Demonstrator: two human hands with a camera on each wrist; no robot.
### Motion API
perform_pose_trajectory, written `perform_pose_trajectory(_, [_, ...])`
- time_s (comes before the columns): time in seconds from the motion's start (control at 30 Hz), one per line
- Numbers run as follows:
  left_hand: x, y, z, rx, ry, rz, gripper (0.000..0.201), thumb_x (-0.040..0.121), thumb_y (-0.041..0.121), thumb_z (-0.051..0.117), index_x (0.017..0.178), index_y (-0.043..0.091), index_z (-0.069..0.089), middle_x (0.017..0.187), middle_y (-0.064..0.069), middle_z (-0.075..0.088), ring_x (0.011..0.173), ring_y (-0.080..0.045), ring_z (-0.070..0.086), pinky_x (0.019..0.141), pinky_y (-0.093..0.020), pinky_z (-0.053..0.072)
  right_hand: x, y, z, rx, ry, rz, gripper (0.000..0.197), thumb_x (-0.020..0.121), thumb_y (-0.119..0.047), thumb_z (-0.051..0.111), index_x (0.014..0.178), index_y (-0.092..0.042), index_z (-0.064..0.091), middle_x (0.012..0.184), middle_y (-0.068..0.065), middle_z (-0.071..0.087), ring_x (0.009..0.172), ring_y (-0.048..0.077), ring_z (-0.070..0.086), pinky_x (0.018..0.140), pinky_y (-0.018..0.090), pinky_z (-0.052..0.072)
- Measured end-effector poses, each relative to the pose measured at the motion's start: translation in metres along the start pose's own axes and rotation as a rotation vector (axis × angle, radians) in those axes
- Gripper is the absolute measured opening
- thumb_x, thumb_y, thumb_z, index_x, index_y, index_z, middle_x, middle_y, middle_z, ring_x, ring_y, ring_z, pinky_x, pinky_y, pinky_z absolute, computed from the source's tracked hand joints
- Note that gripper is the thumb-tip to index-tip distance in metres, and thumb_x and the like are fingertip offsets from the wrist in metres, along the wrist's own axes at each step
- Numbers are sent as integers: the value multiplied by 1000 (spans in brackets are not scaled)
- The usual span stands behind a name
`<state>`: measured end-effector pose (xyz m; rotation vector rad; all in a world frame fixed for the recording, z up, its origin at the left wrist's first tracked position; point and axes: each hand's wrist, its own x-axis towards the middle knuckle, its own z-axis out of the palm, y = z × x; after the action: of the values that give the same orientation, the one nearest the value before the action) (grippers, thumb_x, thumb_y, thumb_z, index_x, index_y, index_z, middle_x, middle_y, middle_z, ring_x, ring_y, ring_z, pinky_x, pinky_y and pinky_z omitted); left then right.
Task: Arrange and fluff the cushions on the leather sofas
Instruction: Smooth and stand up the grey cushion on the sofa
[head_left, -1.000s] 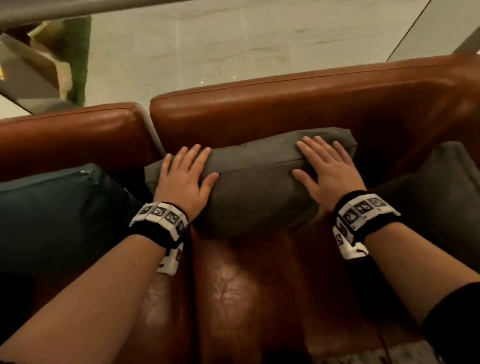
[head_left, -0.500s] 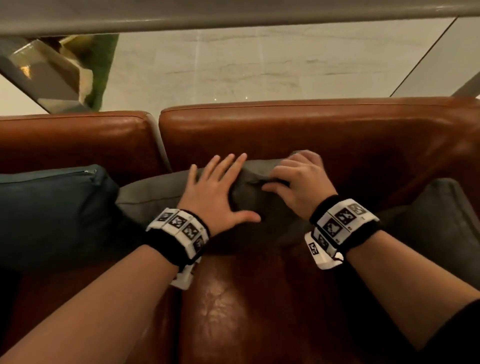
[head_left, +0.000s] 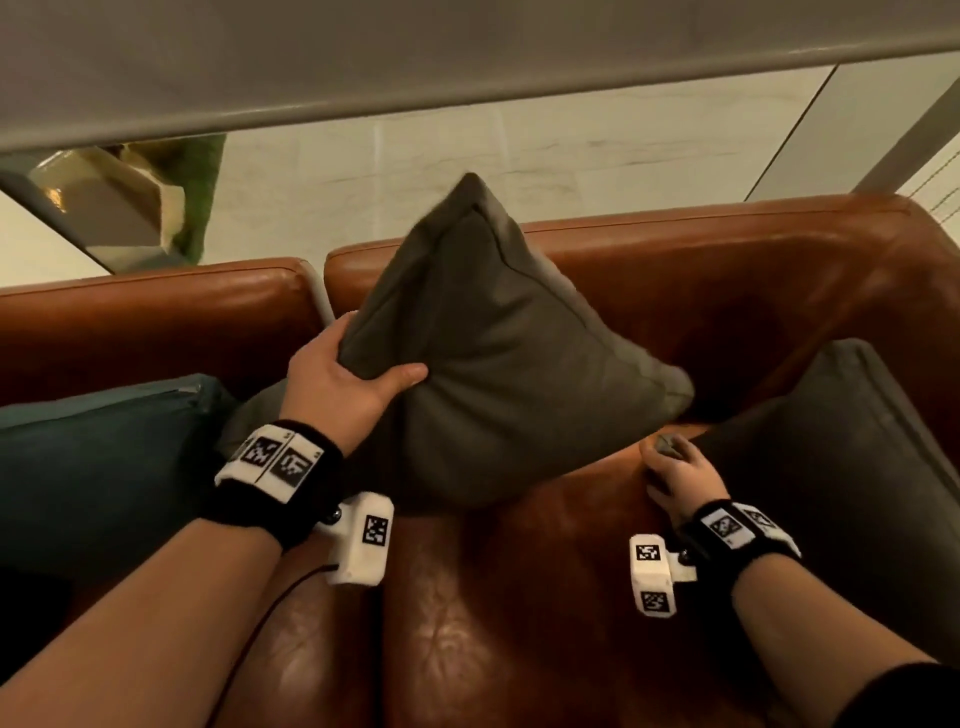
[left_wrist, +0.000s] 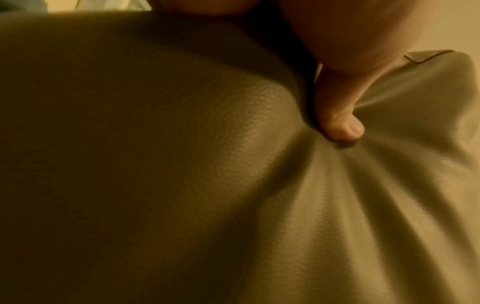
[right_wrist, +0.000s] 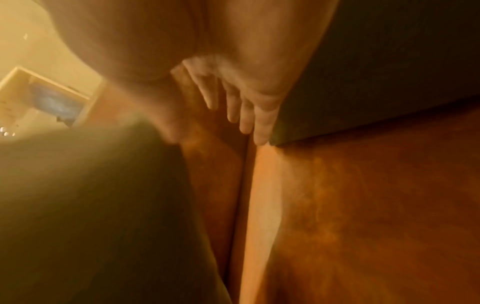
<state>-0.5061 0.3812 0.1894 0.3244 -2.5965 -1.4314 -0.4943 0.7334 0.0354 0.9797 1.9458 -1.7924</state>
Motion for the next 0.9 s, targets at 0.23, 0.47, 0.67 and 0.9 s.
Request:
perform_pose_trajectory(0.23, [-12, -13, -12, -258, -77, -100, 79, 66, 20, 87, 130, 32, 42, 120, 15, 59, 111, 1, 56, 90, -12, 43, -47, -88, 24, 219, 143, -353, 33, 97, -33, 55, 122, -13, 62, 115, 3, 67, 105, 17, 64, 78, 10, 48])
perform_pose_trajectory(0.47, [-14, -32, -23, -199, 264, -298, 82, 87, 14, 55, 152, 36, 11, 160, 4, 17, 144, -16, 24, 118, -39, 24, -89, -147, 82, -445, 57, -900, 23, 85, -31, 70, 106, -23, 74, 96, -6, 70, 91, 9, 64, 83, 12, 44])
perform_pose_trajectory(0.67, [0, -55, 15, 136, -319, -246, 66, 89, 46, 56, 148, 32, 29, 154, -2, 33, 139, -18, 37, 116, -34, 29, -67, -88, 111, -1206, -309, -848, 55, 95, -21, 52, 147, -27, 37, 155, -7, 34, 145, 13, 25, 120, 34, 18])
perform_pose_trajectory(0.9, [14, -84, 28, 747, -23, -61, 46, 96, 48, 37, 140, 34, 41, 140, -4, 35, 127, -32, 32, 103, -50, 32, -19, -97, 50, -1016, 295, -745, 59, 93, -42, 52, 147, -30, 33, 158, 5, 23, 145, 28, 18, 114, 51, 23])
